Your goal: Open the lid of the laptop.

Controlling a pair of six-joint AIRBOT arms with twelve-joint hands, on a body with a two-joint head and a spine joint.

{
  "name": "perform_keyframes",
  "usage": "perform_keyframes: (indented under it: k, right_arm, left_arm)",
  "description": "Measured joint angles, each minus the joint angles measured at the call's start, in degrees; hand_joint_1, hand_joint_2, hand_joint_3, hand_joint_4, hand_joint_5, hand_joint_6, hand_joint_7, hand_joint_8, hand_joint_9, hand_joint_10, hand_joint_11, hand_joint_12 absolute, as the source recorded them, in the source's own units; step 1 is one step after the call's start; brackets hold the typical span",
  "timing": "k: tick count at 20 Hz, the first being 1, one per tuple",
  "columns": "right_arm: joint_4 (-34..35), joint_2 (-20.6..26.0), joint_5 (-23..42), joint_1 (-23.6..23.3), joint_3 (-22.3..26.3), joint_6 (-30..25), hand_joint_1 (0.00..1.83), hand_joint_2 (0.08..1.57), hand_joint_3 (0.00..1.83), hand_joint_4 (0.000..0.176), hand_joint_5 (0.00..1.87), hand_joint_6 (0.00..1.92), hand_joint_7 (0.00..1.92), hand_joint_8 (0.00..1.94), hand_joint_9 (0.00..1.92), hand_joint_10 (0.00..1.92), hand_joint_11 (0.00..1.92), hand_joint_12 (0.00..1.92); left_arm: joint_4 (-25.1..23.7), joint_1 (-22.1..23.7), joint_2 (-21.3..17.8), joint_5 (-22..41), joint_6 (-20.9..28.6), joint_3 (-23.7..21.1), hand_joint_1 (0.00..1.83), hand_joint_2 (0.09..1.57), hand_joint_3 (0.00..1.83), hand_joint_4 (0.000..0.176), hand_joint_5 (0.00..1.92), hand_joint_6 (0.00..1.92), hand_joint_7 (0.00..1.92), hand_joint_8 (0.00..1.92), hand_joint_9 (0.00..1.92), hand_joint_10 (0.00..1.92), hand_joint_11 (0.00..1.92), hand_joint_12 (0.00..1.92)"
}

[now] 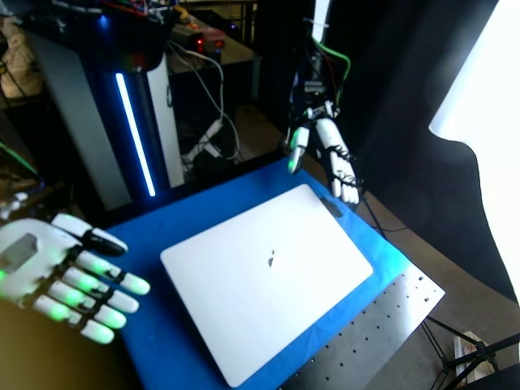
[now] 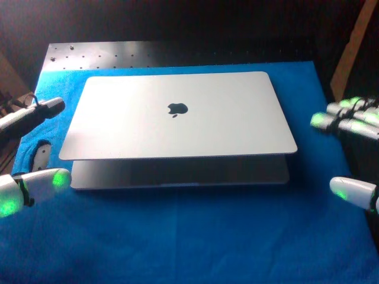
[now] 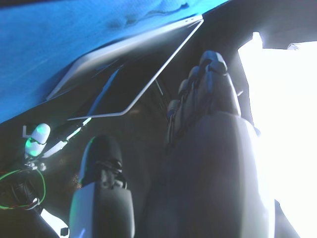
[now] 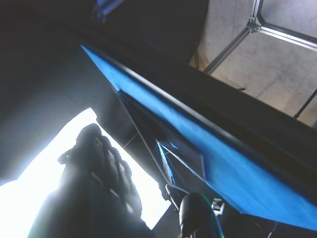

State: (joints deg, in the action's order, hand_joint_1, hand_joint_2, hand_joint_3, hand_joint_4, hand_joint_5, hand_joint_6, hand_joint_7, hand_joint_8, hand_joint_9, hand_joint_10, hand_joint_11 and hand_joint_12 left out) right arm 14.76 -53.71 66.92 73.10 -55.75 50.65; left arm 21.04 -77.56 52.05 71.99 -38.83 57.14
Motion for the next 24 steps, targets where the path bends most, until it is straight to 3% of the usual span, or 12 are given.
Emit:
perform_keyframes:
  k: [1, 3, 5, 6, 7, 9, 10, 11, 12, 14, 19, 24]
  right_arm:
    - [-0.1, 0.0, -0.3, 0.0, 0.0, 0.0, 0.13, 1.35, 0.00, 0.111, 0.41, 0.00, 0.28, 0.00, 0.26, 0.00, 0.20, 0.18]
    - [-0.1, 0.0, -0.3, 0.0, 0.0, 0.0, 0.13, 1.36, 0.00, 0.097, 0.40, 0.00, 0.28, 0.00, 0.26, 0.00, 0.20, 0.17]
    - [-0.1, 0.0, -0.4, 0.0, 0.0, 0.0, 0.15, 1.36, 0.00, 0.108, 0.40, 0.00, 0.29, 0.00, 0.27, 0.00, 0.22, 0.16]
    - [-0.2, 0.0, -0.6, 0.0, -0.2, 0.0, 0.16, 1.35, 0.00, 0.107, 0.41, 0.00, 0.29, 0.00, 0.26, 0.00, 0.23, 0.15]
    - [-0.2, 0.0, -0.9, 0.0, -0.2, 0.0, 0.13, 1.36, 0.00, 0.071, 0.37, 0.00, 0.25, 0.00, 0.19, 0.00, 0.16, 0.11]
    - [-0.1, 0.0, -1.8, 0.0, -0.4, 0.0, 0.07, 1.35, 0.00, 0.037, 0.30, 0.00, 0.21, 0.00, 0.13, 0.00, 0.11, 0.08]
    - [-0.5, 0.0, -3.4, 0.0, -0.8, 0.0, 0.09, 1.35, 0.00, 0.000, 0.27, 0.00, 0.21, 0.00, 0.13, 0.00, 0.10, 0.07]
    - [-0.6, -0.1, -4.6, 0.0, -1.1, 0.0, 0.04, 1.35, 0.00, 0.000, 0.19, 0.00, 0.14, 0.00, 0.07, 0.00, 0.06, 0.05]
    - [-0.9, -0.3, -5.5, 0.0, -1.3, 0.0, 0.02, 1.37, 0.01, 0.000, 0.16, 0.00, 0.11, 0.00, 0.05, 0.00, 0.04, 0.04]
    - [-1.9, -0.8, -8.2, -0.2, -1.7, -0.1, 0.00, 1.35, 0.00, 0.000, 0.04, 0.00, 0.00, 0.00, 0.00, 0.00, 0.00, 0.00]
    - [-7.5, -2.4, -13.2, -4.0, -3.0, -0.2, 0.00, 1.29, 0.00, 0.000, 0.00, 0.00, 0.00, 0.00, 0.00, 0.00, 0.00, 0.00]
    - [-10.4, -3.8, -16.2, -5.4, -3.3, -0.2, 0.00, 1.22, 0.00, 0.000, 0.00, 0.00, 0.00, 0.00, 0.00, 0.00, 0.00, 0.00]
  left_arm:
    - [0.0, 0.0, 0.0, 0.0, 0.1, 0.0, 0.38, 1.14, 0.01, 0.094, 0.16, 0.00, 0.03, 0.00, 0.02, 0.00, 0.02, 0.01]
    - [0.0, 0.0, -0.1, 0.7, 1.1, 0.1, 0.50, 1.15, 0.00, 0.106, 0.16, 0.00, 0.04, 0.00, 0.00, 0.00, 0.00, 0.00]
    - [-0.5, 0.0, -1.5, 2.9, 1.3, 0.1, 0.54, 1.13, 0.00, 0.153, 0.16, 0.00, 0.02, 0.00, 0.00, 0.00, 0.00, 0.00]
    - [0.1, 0.0, -2.5, 5.8, 1.3, 0.0, 0.55, 1.12, 0.00, 0.156, 0.16, 0.00, 0.01, 0.00, 0.00, 0.00, 0.00, 0.00]
    - [0.4, 0.0, -2.7, 6.9, 1.3, 0.0, 0.56, 1.11, 0.00, 0.147, 0.16, 0.00, 0.02, 0.00, 0.00, 0.00, 0.00, 0.00]
    - [0.6, 0.0, -2.7, 7.6, 1.3, 0.0, 0.51, 1.09, 0.00, 0.144, 0.17, 0.00, 0.04, 0.01, 0.00, 0.00, 0.00, 0.00]
    - [0.2, 0.0, -2.4, 6.9, 1.3, 0.1, 0.50, 1.09, 0.00, 0.142, 0.17, 0.00, 0.04, 0.01, 0.00, 0.00, 0.00, 0.00]
    - [-0.7, 0.0, -2.2, 6.1, 1.3, 0.3, 0.42, 1.08, 0.00, 0.114, 0.15, 0.00, 0.04, 0.00, 0.00, 0.00, 0.01, 0.00]
    - [-1.3, 0.0, -2.2, 5.2, 1.3, 0.3, 0.43, 1.06, 0.00, 0.121, 0.16, 0.00, 0.05, 0.01, 0.00, 0.00, 0.00, 0.00]
    - [-2.9, 0.3, -2.2, 2.8, 1.3, 0.7, 0.37, 1.03, 0.00, 0.166, 0.11, 0.00, 0.02, 0.00, 0.00, 0.00, 0.00, 0.00]
    - [-4.1, 2.0, -2.2, -0.2, 1.3, 1.8, 0.53, 0.99, 0.00, 0.175, 0.09, 0.00, 0.00, 0.00, 0.00, 0.00, 0.00, 0.00]
    - [-9.7, 8.4, -1.7, -7.3, 0.8, 4.7, 0.61, 0.93, 0.00, 0.176, 0.04, 0.00, 0.00, 0.00, 0.00, 0.00, 0.00, 0.00]
